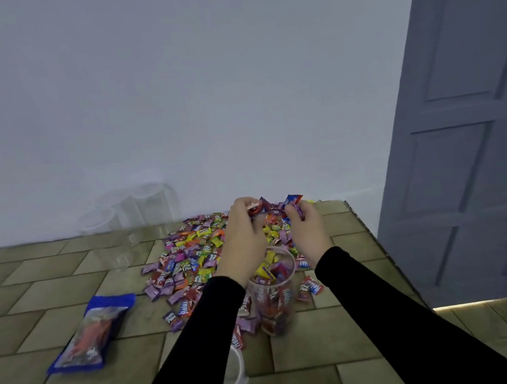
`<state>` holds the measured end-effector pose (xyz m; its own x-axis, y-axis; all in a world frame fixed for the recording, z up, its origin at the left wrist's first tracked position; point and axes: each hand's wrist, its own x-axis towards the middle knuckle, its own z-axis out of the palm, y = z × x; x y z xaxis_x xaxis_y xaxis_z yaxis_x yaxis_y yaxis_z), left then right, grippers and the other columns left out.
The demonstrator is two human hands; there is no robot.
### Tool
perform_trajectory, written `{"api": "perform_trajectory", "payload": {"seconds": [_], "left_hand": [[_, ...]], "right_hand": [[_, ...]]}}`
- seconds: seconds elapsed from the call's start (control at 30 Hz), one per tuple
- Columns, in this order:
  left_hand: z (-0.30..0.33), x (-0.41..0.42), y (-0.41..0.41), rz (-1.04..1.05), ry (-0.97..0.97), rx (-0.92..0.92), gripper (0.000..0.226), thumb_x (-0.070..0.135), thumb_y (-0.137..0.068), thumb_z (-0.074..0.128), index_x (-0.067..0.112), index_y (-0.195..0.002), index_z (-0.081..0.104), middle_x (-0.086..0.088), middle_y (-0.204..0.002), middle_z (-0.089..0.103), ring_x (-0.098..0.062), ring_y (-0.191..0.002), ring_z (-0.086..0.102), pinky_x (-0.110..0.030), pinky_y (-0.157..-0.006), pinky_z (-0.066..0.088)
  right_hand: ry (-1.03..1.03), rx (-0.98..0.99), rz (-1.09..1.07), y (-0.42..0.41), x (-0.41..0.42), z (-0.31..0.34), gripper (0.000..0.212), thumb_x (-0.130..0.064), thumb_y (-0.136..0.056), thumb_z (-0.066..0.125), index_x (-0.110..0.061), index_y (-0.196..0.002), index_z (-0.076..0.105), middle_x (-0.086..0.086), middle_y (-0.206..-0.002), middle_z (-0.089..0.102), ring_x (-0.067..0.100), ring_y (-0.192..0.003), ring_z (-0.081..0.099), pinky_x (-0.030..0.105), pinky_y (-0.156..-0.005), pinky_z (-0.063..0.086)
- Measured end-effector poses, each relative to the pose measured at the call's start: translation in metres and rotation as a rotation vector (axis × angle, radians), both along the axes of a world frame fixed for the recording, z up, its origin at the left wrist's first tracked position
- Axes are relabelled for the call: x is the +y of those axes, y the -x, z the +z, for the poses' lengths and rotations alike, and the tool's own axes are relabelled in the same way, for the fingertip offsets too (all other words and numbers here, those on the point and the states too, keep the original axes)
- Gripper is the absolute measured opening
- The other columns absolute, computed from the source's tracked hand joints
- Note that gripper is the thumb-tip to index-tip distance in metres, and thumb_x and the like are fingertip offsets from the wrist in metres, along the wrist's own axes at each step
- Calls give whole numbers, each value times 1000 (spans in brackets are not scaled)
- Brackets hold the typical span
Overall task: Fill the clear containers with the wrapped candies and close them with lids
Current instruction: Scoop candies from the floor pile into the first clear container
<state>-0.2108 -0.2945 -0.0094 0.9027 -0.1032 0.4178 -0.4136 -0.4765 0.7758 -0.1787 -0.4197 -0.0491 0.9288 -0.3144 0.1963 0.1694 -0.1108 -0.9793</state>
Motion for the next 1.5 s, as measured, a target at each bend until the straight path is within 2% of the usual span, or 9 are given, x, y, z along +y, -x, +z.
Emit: {"api": "perform_trajectory", "payload": {"seconds": [0.1, 0.17, 0.27, 0.43, 0.57, 0.77, 1.17, 1.4, 1.5], "left_hand": [[-7, 16, 5, -38, 152, 83, 14, 14, -100, 48, 17, -114, 43, -1, -93, 50, 0, -64, 49, -8, -55, 40], [-15, 23, 8, -75, 278, 146, 17, 14, -100, 48, 15, -118, 45, 2, -87, 49, 4, -62, 48, -11, -59, 45], [-26, 27, 10, -105, 418, 224, 20, 14, -100, 49, 18, -119, 45, 4, -88, 51, -4, -73, 51, -29, -78, 48], [-35, 33, 13, -135, 579, 292, 21, 22, -97, 56, 20, -117, 49, 5, -89, 54, -15, -82, 52, -38, -81, 46], [-33, 32, 13, -144, 535, 282, 23, 25, -95, 59, 19, -116, 52, 6, -90, 60, -7, -80, 58, -27, -77, 48], [-32, 33, 9, -158, 439, 292, 4, 19, -93, 59, 19, -92, 55, 1, -71, 54, -19, -68, 46, -36, -67, 37], [-32, 35, 7, -228, 393, 271, 19, -6, -85, 55, 8, -93, 64, -5, -85, 63, -10, -62, 54, -19, -60, 44], [-40, 42, 2, -326, 387, 196, 33, -9, -87, 58, 17, -106, 64, -2, -108, 71, -18, -103, 66, -28, -89, 53], [-43, 46, 5, -323, 488, 165, 27, -5, -90, 57, 12, -109, 66, -6, -110, 71, -18, -103, 67, -25, -86, 53]], "right_hand": [[-11, 38, -54, 1, 13, -4, 28, -32, -101, 44, -35, -78, 30, -16, -79, 31, -1, -70, 31, 16, -64, 34], [-70, 63, -70, 1, 21, -8, 13, -34, -101, 44, -24, -92, 40, -9, -96, 38, 7, -86, 39, 31, -86, 49], [-79, 74, -107, 2, 29, -5, 32, -37, -100, 44, -9, -116, 47, -3, -109, 40, 18, -98, 42, 50, -101, 43], [-120, 56, -160, 10, 36, 0, 53, -38, -99, 45, -8, -143, 38, 8, -144, 44, 27, -130, 47, 48, -106, 42], [-30, 18, -170, 16, 37, 1, 50, -34, -100, 44, 1, -137, 43, 7, -127, 51, 16, -113, 47, 31, -100, 38], [49, -39, -189, 20, 38, 2, 33, -29, -102, 42, -1, -117, 52, 14, -115, 56, 22, -106, 50, 34, -89, 40], [-53, -35, -221, 22, 37, 5, 51, -33, -101, 43, -5, -144, 38, 8, -148, 41, 21, -138, 36, 37, -114, 30], [-57, -34, -237, 24, 38, 4, 49, -32, -101, 43, -2, -140, 41, 8, -140, 48, 20, -130, 43, 32, -108, 33], [-63, -43, -226, 26, 38, 5, 49, -32, -101, 43, -4, -142, 39, 8, -144, 45, 20, -134, 40, 31, -109, 33]]}}
